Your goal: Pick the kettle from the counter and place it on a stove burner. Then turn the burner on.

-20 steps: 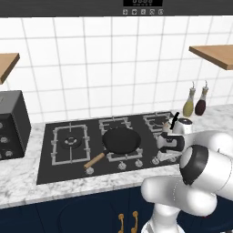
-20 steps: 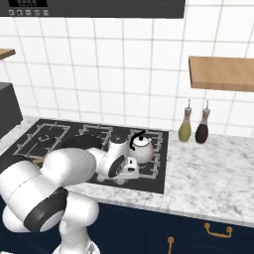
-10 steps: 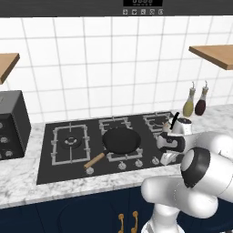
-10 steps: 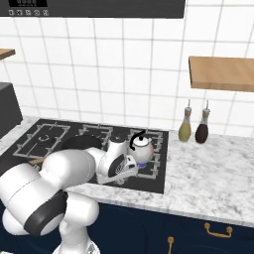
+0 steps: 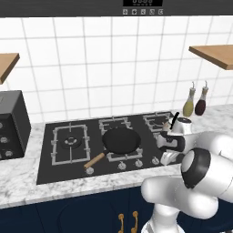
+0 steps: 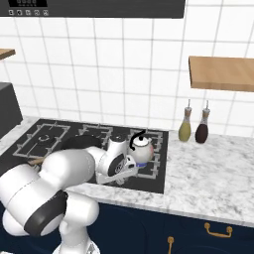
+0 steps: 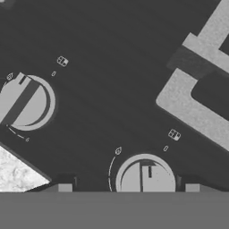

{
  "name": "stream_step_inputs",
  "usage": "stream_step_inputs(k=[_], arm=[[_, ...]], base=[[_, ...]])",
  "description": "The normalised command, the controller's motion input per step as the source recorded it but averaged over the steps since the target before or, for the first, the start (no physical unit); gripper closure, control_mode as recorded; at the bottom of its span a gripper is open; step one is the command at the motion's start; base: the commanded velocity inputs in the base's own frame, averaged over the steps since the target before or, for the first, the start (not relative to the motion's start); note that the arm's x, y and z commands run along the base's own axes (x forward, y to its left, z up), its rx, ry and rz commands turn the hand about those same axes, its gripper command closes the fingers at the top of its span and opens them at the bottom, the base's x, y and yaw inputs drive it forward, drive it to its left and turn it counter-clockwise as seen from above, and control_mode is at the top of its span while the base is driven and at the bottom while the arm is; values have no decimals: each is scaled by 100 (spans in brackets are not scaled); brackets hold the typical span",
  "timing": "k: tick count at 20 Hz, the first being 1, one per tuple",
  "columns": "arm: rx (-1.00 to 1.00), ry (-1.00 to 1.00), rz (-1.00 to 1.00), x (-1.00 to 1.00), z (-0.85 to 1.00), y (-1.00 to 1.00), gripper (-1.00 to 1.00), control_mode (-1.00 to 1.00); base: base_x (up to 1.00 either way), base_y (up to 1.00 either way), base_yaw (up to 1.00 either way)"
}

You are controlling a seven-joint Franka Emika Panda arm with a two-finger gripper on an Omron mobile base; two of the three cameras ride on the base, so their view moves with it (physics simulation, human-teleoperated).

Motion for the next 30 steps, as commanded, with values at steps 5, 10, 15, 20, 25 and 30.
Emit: stream_step_inputs(k=[5,10,15,20,25,30], arm=[[0,-13,0,0,88,0,-100,-100],[-1,-33,0,1,93,0,-100,-100],[0,-6,0,0,19,0,-100,-100],[0,-39,-12,0,100,-1,-100,-100],[0,-40,-16,0,100,-14,-100,-100],[0,-3,-4,17,9,0,-100,-100]], base=[[0,0,0],[0,0,0],[0,0,0],[0,0,0],[0,0,0],[0,0,0]])
